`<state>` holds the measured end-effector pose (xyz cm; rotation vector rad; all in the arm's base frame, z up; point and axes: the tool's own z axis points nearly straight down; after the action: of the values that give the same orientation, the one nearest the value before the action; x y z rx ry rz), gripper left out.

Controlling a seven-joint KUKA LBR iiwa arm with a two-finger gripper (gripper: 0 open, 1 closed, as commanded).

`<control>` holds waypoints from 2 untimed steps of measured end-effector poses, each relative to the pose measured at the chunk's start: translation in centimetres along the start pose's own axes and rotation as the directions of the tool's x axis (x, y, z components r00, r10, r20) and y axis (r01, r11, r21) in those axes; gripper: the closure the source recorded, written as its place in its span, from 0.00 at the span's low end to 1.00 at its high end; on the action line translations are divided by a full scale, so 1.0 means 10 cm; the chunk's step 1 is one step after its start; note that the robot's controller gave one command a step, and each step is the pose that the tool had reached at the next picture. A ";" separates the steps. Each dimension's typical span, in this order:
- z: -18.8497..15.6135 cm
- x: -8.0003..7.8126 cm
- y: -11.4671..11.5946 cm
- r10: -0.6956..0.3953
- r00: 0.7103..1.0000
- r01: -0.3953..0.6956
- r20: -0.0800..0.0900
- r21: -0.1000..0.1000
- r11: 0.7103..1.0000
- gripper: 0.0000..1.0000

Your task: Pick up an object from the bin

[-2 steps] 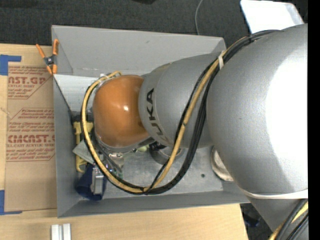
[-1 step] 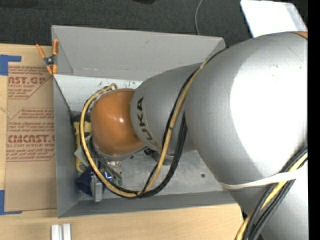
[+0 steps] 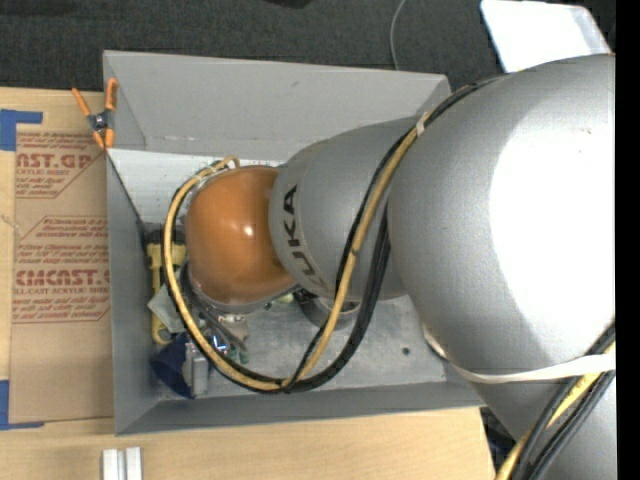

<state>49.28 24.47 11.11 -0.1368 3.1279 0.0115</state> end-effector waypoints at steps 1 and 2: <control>0.05 0.00 0.00 -0.025 1.000 0.025 -0.008 0.002 1.000 0.00; -0.30 0.03 -0.10 -0.307 0.952 0.307 -0.010 0.001 0.952 0.00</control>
Offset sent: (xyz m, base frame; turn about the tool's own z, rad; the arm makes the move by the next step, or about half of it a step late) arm -0.0034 -0.0284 0.0842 -0.7578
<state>49.04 23.38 14.08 -0.6236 3.0766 0.0047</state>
